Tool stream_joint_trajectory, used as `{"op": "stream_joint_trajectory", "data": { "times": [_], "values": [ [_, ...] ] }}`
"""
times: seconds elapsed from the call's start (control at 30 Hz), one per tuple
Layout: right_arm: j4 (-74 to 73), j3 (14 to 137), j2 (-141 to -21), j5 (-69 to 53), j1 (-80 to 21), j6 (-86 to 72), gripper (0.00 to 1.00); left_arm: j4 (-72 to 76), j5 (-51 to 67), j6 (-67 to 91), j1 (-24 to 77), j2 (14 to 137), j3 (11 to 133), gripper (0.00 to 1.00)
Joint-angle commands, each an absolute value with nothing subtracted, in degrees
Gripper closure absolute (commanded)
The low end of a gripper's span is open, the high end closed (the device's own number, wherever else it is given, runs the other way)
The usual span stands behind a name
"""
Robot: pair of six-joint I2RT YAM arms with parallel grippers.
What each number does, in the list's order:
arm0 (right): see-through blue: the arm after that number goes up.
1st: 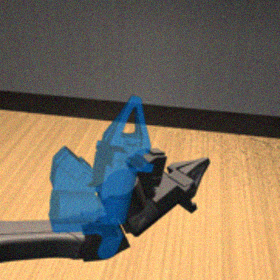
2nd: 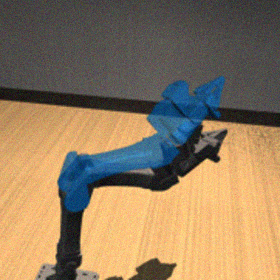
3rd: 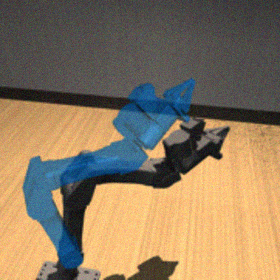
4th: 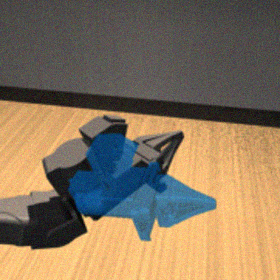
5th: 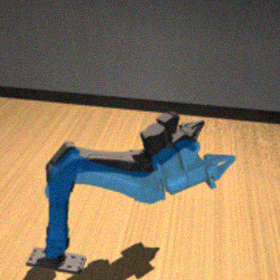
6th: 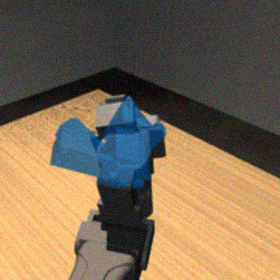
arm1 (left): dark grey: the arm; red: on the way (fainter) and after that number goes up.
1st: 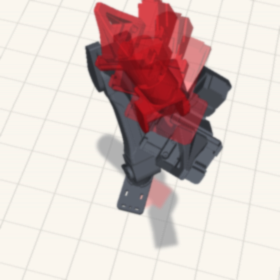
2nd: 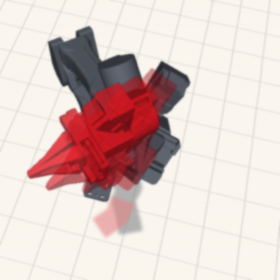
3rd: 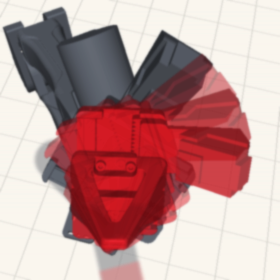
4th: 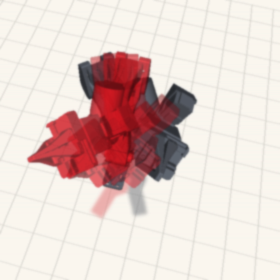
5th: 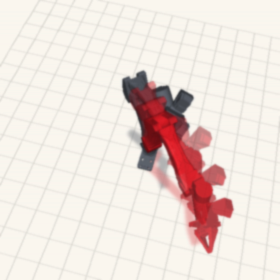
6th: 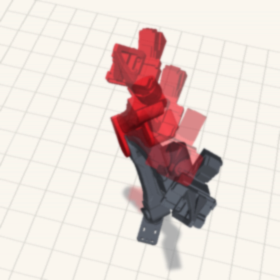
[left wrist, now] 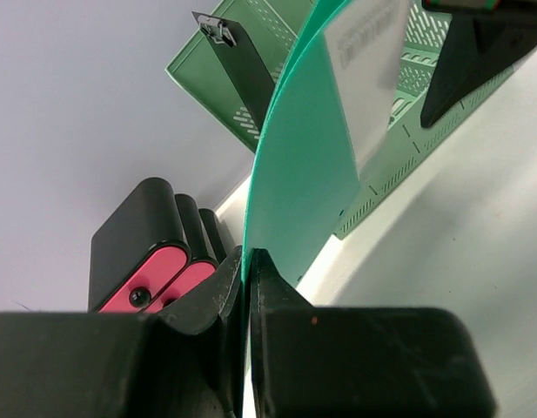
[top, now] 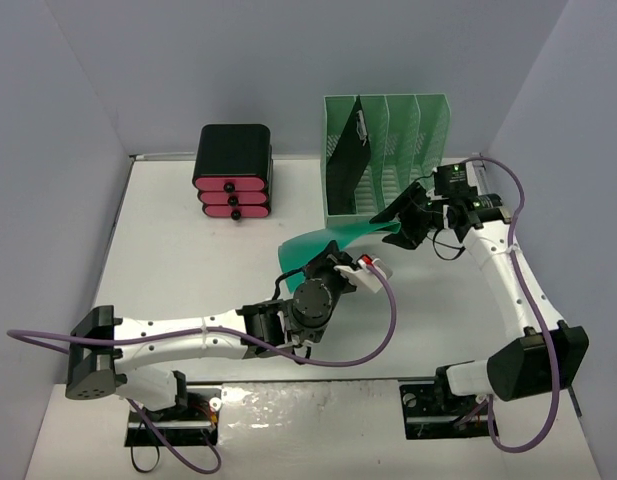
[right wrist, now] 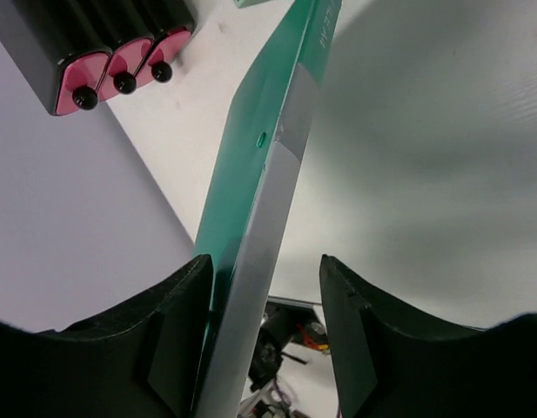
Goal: Organize the desk
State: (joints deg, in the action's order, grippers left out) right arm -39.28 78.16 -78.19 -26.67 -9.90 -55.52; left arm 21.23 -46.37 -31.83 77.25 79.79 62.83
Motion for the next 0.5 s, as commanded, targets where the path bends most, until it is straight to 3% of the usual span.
{"op": "stream_joint_trajectory", "data": {
  "times": [0.0, 0.47],
  "values": [
    [-29.1, 71.0, -75.9, -37.6, -9.7, -63.1, 0.52, 28.8, -46.8, -33.9, 77.3, 76.7, 65.7, 1.00],
    [3.4, 55.4, -72.8, -49.1, -9.8, -89.5, 0.59, 29.3, -46.2, -34.7, 77.4, 78.2, 67.1, 1.00]
  ]
}}
